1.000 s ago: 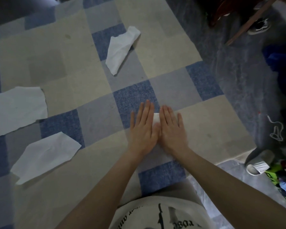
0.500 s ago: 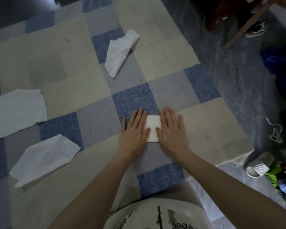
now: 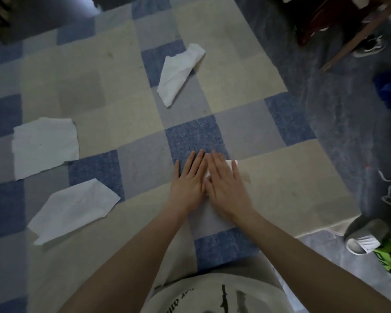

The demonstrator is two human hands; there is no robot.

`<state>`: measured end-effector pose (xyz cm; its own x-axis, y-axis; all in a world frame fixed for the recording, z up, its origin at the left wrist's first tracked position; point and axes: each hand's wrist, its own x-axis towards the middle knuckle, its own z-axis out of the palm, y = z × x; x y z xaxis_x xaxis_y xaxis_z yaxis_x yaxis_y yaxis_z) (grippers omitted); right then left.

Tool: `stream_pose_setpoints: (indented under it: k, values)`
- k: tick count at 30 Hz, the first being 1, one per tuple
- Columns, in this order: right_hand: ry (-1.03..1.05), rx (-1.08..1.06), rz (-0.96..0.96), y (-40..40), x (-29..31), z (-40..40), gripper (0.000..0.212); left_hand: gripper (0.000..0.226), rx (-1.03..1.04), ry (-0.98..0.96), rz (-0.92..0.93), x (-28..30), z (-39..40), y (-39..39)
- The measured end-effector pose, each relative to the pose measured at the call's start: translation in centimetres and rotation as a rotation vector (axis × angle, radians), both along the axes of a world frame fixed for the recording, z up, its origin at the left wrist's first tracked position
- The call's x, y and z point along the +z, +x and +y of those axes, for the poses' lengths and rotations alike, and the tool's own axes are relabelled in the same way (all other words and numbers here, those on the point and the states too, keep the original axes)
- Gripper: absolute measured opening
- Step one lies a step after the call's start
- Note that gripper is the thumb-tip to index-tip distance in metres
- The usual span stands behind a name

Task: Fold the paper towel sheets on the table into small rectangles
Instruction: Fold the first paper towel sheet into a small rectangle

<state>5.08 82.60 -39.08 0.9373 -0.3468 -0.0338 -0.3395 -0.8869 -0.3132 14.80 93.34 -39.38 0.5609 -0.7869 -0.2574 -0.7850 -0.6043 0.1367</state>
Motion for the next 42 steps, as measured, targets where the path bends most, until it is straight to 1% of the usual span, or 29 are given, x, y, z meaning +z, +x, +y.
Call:
stream_pose_setpoints:
  k: [4, 8, 12, 14, 17, 19, 22, 25, 28, 30, 33, 37, 39, 42]
  values:
    - [-0.045, -0.034, 0.095, -2.0, -1.0, -1.5, 0.061, 0.062, 0.030, -0.030, 0.024, 0.2, -0.1, 0.1]
    - [-0.076, -0.086, 0.166, -3.4, -0.7, -3.8, 0.063, 0.061, 0.029, -0.004, 0.084, 0.9, -0.4, 0.0]
    - [-0.046, -0.079, 0.148, -2.9, 0.5, -4.8, 0.066, 0.062, 0.034, -0.047, 0.157, 2.2, -1.0, 0.8]
    - [-0.039, -0.061, 0.126, -2.0, 1.7, -5.6, 0.064, 0.058, 0.024, -0.092, 0.174, 2.9, -1.6, 1.7]
    - [0.059, -0.052, 0.179, -0.2, 3.7, -6.7, 0.050, 0.049, 0.002, -0.092, 0.197, 4.1, -2.7, 3.1]
    - [0.110, -0.044, 0.250, 1.0, 4.6, -7.1, 0.049, 0.044, -0.046, -0.076, 0.208, 4.6, -3.3, 3.9]
    - [0.193, -0.030, 0.300, 1.9, 4.7, -7.5, 0.050, 0.045, -0.113, -0.048, 0.248, 5.0, -4.0, 4.6]
    - [0.258, -0.002, 0.320, 2.0, 4.1, -8.2, 0.039, 0.043, -0.101, -0.016, 0.314, 4.9, -4.3, 4.9]
    - [0.291, 0.024, 0.257, 1.4, 3.5, -8.5, 0.025, 0.028, -0.127, -0.020, 0.315, 4.3, -3.9, 5.0]
    - [0.276, 0.044, 0.195, 0.8, 3.1, -8.4, 0.021, 0.019, -0.105, -0.084, 0.359, 3.7, -3.2, 4.9]
    - [0.283, 0.104, 0.068, -0.7, 2.8, -7.8, 0.014, 0.014, -0.081, -0.182, 0.421, 3.2, -2.2, 4.5]
    - [0.218, 0.199, -0.102, -2.6, 2.0, -7.2, 0.015, 0.020, -0.119, -0.247, 0.469, 3.4, -1.3, 4.3]
    - [0.171, 0.234, -0.145, -3.2, 1.7, -7.0, 0.017, 0.027, -0.133, -0.286, 0.459, 3.3, -0.8, 4.1]
    - [0.128, 0.262, -0.173, -3.8, 1.4, -6.6, 0.018, 0.029, -0.139, -0.328, 0.420, 3.1, -0.2, 3.5]
